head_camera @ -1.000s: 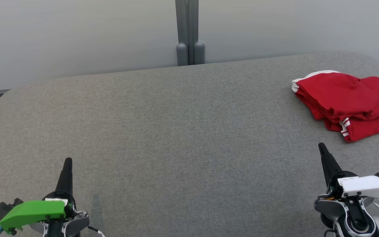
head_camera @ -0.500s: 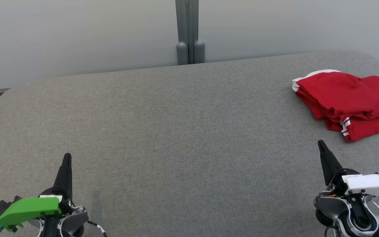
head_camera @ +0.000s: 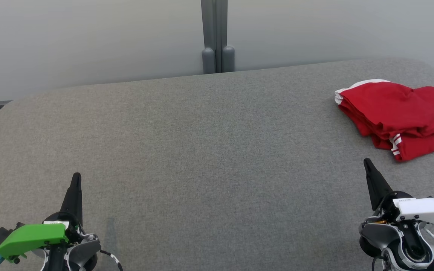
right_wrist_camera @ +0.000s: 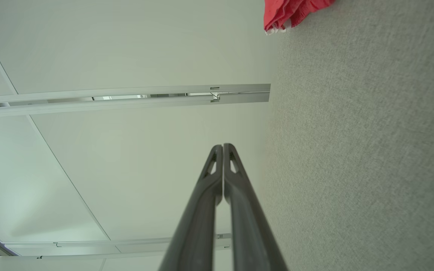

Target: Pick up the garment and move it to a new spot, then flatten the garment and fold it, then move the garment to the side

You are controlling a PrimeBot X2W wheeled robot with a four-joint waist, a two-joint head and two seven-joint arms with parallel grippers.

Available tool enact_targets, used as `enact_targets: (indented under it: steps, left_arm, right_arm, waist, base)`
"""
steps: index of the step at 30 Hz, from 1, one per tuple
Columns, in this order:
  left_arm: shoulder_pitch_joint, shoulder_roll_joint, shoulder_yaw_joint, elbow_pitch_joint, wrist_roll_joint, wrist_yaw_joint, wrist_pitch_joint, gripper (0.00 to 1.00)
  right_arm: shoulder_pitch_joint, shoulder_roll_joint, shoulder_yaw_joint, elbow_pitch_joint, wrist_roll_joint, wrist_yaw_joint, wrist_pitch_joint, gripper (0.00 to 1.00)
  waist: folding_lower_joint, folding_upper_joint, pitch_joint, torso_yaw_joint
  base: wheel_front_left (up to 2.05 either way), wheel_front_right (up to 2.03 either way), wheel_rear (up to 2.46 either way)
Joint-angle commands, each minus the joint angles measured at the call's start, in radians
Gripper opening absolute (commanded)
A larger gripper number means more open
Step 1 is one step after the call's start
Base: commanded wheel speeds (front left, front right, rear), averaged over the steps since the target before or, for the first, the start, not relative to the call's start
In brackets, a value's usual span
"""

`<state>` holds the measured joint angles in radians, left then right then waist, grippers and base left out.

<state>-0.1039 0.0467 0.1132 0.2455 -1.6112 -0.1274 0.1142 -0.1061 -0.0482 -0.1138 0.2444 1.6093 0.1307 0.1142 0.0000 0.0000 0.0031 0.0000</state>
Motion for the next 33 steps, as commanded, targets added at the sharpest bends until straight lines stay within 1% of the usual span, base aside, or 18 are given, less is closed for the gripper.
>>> enact_targets:
  steps: [1, 33]
  left_arm:
    - [-0.012, 0.006, 0.003, 0.001, -0.003, -0.007, 0.003, 0.0]
    - [-0.012, 0.007, 0.003, 0.001, -0.003, -0.006, 0.003, 0.0]
  right_arm:
    - [-0.007, -0.004, -0.002, 0.002, 0.006, 0.0, 0.004, 0.0]
    - [-0.006, -0.004, -0.001, 0.002, 0.007, 0.0, 0.004, 0.0]
  waist:
    - [0.0, 0.0, 0.0, 0.0]
    - [0.0, 0.0, 0.0, 0.0]
  base:
    - [0.0, 0.0, 0.0]
    - [0.0, 0.0, 0.0]
